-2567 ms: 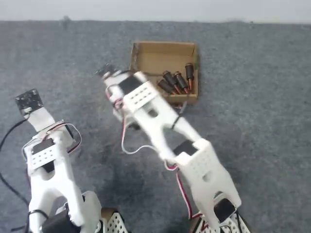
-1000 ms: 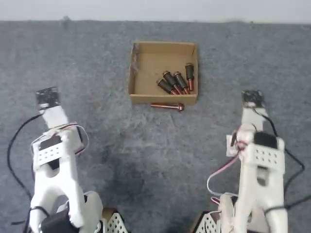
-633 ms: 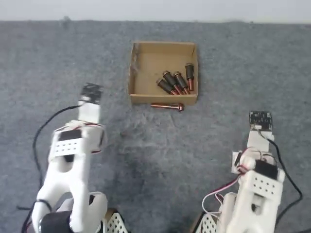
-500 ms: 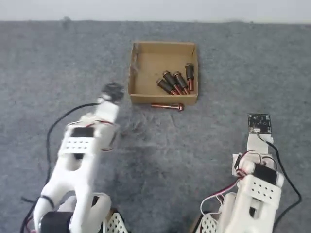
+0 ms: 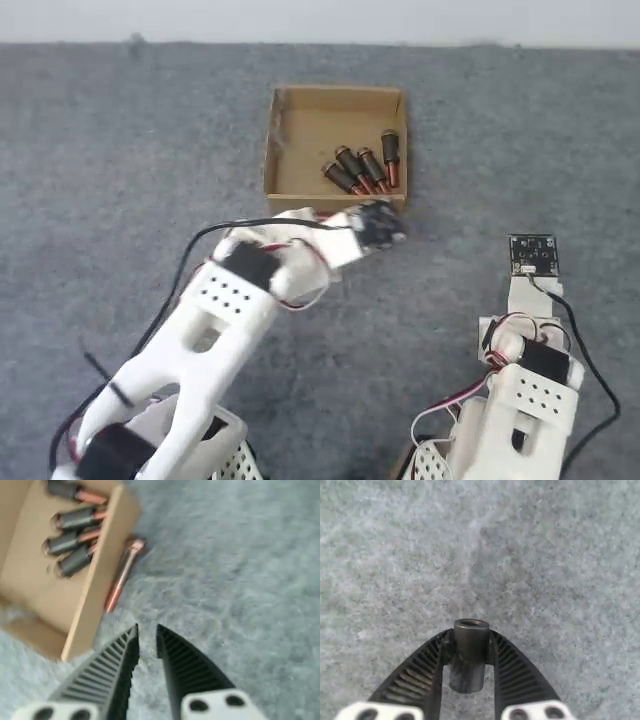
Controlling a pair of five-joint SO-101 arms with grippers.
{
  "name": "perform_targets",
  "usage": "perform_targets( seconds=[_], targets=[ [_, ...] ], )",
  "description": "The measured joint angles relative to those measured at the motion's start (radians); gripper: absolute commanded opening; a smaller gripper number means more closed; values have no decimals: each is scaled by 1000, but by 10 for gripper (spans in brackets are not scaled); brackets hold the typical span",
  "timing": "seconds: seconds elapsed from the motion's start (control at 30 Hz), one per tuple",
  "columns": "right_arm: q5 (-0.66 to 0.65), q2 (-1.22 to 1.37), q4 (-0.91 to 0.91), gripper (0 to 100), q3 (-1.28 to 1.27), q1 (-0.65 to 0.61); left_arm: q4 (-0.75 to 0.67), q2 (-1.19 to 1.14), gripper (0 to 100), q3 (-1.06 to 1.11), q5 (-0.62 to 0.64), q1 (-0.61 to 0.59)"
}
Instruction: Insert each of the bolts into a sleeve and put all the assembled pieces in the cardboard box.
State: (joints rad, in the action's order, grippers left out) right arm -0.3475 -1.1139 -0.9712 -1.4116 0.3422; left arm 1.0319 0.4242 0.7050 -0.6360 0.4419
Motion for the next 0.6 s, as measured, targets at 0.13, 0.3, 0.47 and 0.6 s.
perform_targets(
  seconds=[0.13,0.3,0.47,0.6],
  targets=[
    [0,0,0,6,0,0,129,-152,66,-181,-46,12],
    [-2,-6,0,6,-11,-2,287,-391,66,-399,-135,21],
    [-5,-6,14,6,-11,-5,318,-575,67,-566,-152,23],
    [-5,-6,18,6,-11,-5,318,-701,120,-674,-164,23]
  ],
)
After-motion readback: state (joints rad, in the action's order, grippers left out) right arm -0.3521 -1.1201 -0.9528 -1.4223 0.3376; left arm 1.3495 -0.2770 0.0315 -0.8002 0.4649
